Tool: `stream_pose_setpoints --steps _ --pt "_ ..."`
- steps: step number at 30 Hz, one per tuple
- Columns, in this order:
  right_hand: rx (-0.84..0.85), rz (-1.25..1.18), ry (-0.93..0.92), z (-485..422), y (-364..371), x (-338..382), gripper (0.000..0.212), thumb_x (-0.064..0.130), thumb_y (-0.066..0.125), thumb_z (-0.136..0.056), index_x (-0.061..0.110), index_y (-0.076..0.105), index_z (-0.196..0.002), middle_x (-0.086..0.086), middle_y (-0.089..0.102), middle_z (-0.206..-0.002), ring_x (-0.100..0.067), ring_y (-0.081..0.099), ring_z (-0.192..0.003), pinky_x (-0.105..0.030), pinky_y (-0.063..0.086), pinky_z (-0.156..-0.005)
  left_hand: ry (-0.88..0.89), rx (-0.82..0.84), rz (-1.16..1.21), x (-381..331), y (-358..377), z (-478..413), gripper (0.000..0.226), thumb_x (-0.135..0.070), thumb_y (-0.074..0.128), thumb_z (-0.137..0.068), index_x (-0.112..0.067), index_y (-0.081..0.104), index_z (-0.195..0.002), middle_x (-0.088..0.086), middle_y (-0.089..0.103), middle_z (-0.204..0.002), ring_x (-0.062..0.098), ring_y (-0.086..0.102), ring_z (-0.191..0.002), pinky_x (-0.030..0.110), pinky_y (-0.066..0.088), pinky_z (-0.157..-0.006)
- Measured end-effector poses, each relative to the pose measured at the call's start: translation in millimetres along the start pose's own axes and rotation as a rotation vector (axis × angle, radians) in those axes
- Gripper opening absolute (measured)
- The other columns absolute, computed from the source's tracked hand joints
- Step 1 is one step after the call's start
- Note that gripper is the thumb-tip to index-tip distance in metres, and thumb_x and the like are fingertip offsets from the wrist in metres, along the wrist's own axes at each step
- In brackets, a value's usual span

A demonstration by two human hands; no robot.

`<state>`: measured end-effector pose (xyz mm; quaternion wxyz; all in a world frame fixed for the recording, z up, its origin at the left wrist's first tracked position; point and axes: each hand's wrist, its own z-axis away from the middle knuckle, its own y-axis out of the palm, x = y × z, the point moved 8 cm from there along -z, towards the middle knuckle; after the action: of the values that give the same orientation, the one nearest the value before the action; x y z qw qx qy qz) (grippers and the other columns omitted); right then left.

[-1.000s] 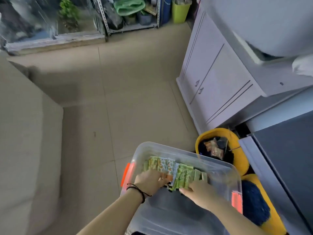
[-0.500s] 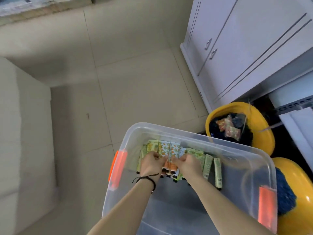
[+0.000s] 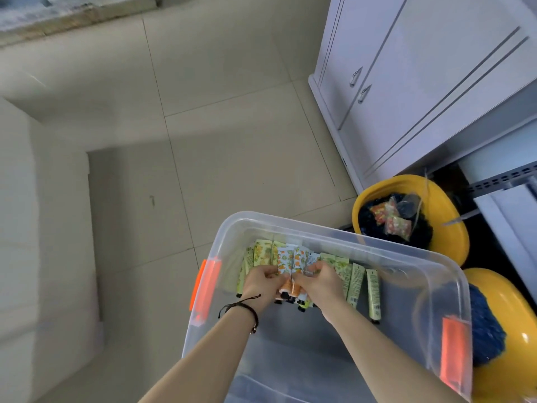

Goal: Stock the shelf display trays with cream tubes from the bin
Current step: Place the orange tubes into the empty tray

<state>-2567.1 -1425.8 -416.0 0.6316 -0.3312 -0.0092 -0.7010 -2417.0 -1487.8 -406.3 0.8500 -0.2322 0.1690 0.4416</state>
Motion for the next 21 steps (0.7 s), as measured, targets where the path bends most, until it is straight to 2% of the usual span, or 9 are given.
stream_pose_setpoints --steps 2,4,8,12,15,17,18,19,21 --pt "0.057 -0.042 0.008 3 1 -2 0.038 0.026 0.078 -0.077 0.017 0.055 -0.106 -0.006 0.065 -0.102 -0.024 0.067 -0.085 -0.031 0.053 -0.064 -0.005 0.038 0.056 2 -1 3 0.043 -0.017 0.076 -0.078 -0.005 0.059 -0.115 0.001 0.056 -0.083 0.020 0.061 -0.075 0.037 0.058 -0.077" --pt "0.140 -0.049 -0.010 10 3 -1 0.042 0.025 0.075 -0.080 0.015 0.058 -0.117 -0.006 0.067 -0.103 -0.018 0.066 -0.077 -0.023 0.049 -0.056 -0.012 0.101 0.116 5 -1 7 0.033 -0.010 0.074 -0.078 -0.011 0.058 -0.106 0.004 0.053 -0.089 0.016 0.059 -0.073 0.027 0.057 -0.063" --pt "0.193 -0.016 -0.102 30 -6 6 0.021 0.024 0.075 -0.079 0.023 0.061 -0.095 -0.004 0.066 -0.083 -0.018 0.062 -0.071 -0.030 0.046 -0.061 -0.009 0.258 0.155 0 1 22 0.034 0.001 0.072 -0.076 -0.016 0.054 -0.100 0.011 0.055 -0.094 0.022 0.061 -0.082 0.042 0.058 -0.079" --pt "0.196 0.088 -0.242 55 -21 28 0.024 0.026 0.075 -0.079 0.026 0.061 -0.098 0.010 0.066 -0.086 -0.011 0.063 -0.079 -0.027 0.048 -0.066 0.164 0.391 0.034 -31 0 49 0.049 0.007 0.065 -0.079 -0.019 0.051 -0.118 0.002 0.060 -0.089 0.012 0.065 -0.075 0.029 0.059 -0.071" --pt "0.137 0.163 -0.376 83 -39 53 0.038 0.036 0.075 -0.076 0.025 0.053 -0.105 0.009 0.066 -0.090 -0.011 0.063 -0.079 -0.033 0.051 -0.065 0.254 0.428 -0.048 -54 -8 73 0.033 -0.007 0.067 -0.082 -0.022 0.057 -0.110 0.007 0.061 -0.091 0.021 0.066 -0.083 0.028 0.058 -0.073" --pt "0.121 0.160 -0.454 106 -56 76 0.051 0.046 0.075 -0.072 0.029 0.046 -0.111 0.008 0.067 -0.095 -0.011 0.064 -0.084 -0.034 0.052 -0.070 0.250 0.445 -0.044 -76 -17 92 0.016 -0.017 0.063 -0.088 -0.013 0.055 -0.102 0.015 0.057 -0.092 0.030 0.061 -0.082 0.032 0.055 -0.075" --pt "0.115 0.164 -0.477 119 -67 91 0.056 0.049 0.075 -0.071 0.030 0.045 -0.115 0.008 0.067 -0.100 -0.010 0.064 -0.087 -0.031 0.051 -0.072 0.250 0.457 -0.030 -91 -22 102 0.018 -0.020 0.060 -0.091 -0.008 0.053 -0.101 0.017 0.057 -0.092 0.029 0.061 -0.079 0.032 0.055 -0.074" --pt "0.106 0.165 -0.492 131 -79 107 0.058 0.051 0.074 -0.072 0.029 0.045 -0.116 0.008 0.067 -0.105 -0.010 0.062 -0.091 -0.029 0.049 -0.073 0.274 0.459 -0.040 -109 -28 113 0.023 -0.022 0.059 -0.092 -0.003 0.053 -0.104 0.019 0.059 -0.090 0.028 0.063 -0.077 0.032 0.056 -0.073" --pt "0.081 0.128 -0.541 156 -106 148 0.044 0.048 0.072 -0.077 0.026 0.048 -0.106 0.005 0.068 -0.106 -0.009 0.059 -0.085 -0.024 0.043 -0.069 0.386 0.453 -0.097 -159 -42 140 0.026 -0.027 0.057 -0.093 -0.008 0.059 -0.111 0.019 0.066 -0.092 0.028 0.068 -0.077 0.032 0.058 -0.074"
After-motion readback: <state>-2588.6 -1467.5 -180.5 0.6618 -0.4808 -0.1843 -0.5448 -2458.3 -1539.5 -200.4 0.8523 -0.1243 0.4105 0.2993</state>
